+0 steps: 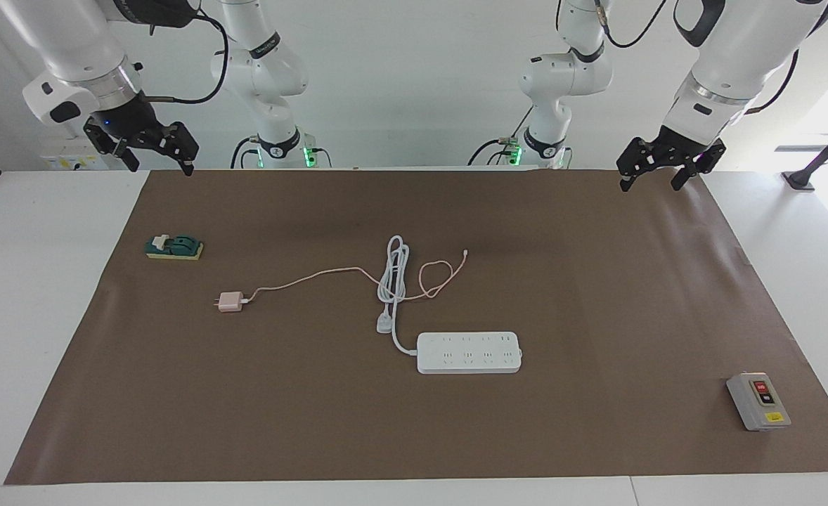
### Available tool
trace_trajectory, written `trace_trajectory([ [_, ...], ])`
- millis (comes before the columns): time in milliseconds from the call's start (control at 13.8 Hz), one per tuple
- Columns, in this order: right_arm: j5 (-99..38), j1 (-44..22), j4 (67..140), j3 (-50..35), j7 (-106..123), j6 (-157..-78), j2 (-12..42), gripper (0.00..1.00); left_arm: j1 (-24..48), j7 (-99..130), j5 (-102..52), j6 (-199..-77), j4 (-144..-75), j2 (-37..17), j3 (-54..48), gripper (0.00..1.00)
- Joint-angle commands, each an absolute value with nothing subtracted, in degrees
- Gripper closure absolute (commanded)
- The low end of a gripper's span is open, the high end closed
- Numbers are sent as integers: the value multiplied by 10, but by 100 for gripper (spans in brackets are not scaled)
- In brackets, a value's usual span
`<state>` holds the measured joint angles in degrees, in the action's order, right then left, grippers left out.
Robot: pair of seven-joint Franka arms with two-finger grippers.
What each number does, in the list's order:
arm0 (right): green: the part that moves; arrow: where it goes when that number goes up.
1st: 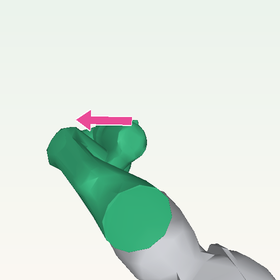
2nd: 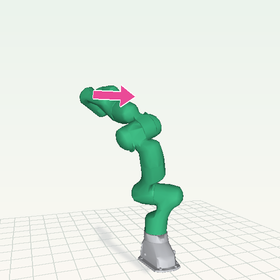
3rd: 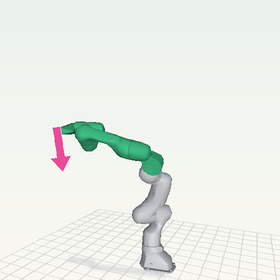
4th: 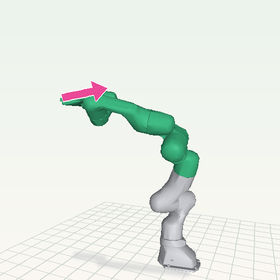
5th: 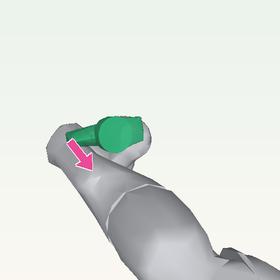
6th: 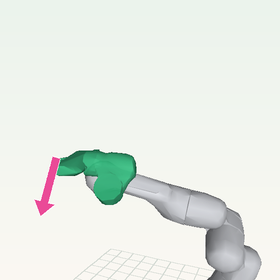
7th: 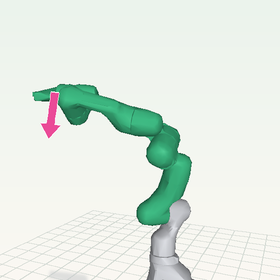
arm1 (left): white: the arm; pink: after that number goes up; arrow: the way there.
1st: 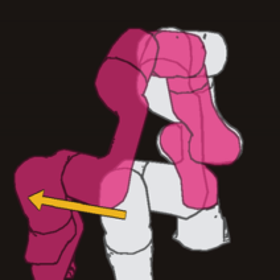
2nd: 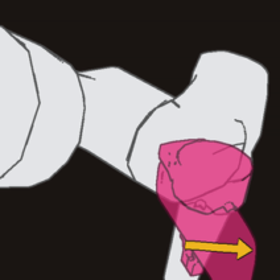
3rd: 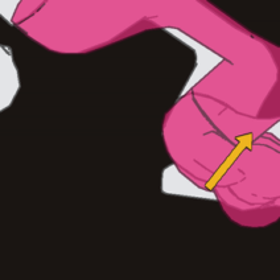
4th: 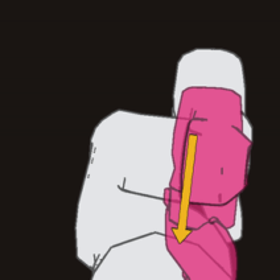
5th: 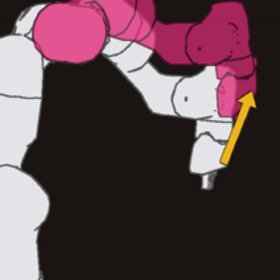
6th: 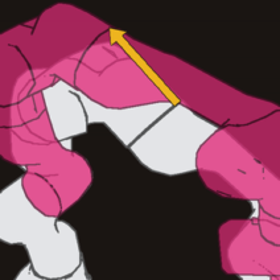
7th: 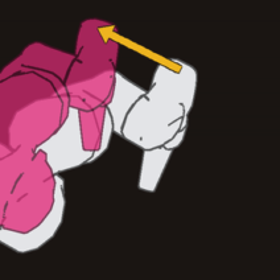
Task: Plug charger into power strip
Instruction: 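Move the left gripper toward the power strip while the right gripper approaches the charger, then hold the left gripper at the strip end while the right gripper grasps the charger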
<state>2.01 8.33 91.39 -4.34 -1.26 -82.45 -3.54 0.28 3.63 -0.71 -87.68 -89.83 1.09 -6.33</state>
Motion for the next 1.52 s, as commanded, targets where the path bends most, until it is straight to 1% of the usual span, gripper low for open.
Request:
trace_trajectory([
  [0,22,95,934,-46,-18,-848,-48,0,-9,29,-4,-895,-917,21,-63,0],
  [289,-26,157,969,-46,-48,-866,-38,0,-8,30,-4,-887,-911,25,-64,0],
  [434,-43,164,1003,-46,-117,-884,-35,0,-9,31,-4,-880,-890,18,-65,0],
  [651,-98,187,1005,-46,-219,-889,22,0,-4,15,8,-860,-863,8,-69,0],
  [795,-137,206,1007,-45,-276,-913,62,0,9,20,1,-859,-864,4,-70,0],
  [940,-187,216,1008,-45,-344,-931,103,0,18,13,-55,-858,-864,-7,-69,0],
  [1084,-233,223,1031,-45,-399,-967,120,0,18,11,-97,-858,-861,-37,-69,0],
  [1229,-270,242,1028,-44,-410,-972,169,0,17,4,-151,-860,-862,-47,-69,0],
  [1301,-279,242,1028,-44,-410,-985,191,0,16,4,-175,-864,-860,-67,-69,0],
  [1446,-306,242,1031,-44,-424,-991,213,0,6,-1,-237,-871,-860,-94,-67,0],
])
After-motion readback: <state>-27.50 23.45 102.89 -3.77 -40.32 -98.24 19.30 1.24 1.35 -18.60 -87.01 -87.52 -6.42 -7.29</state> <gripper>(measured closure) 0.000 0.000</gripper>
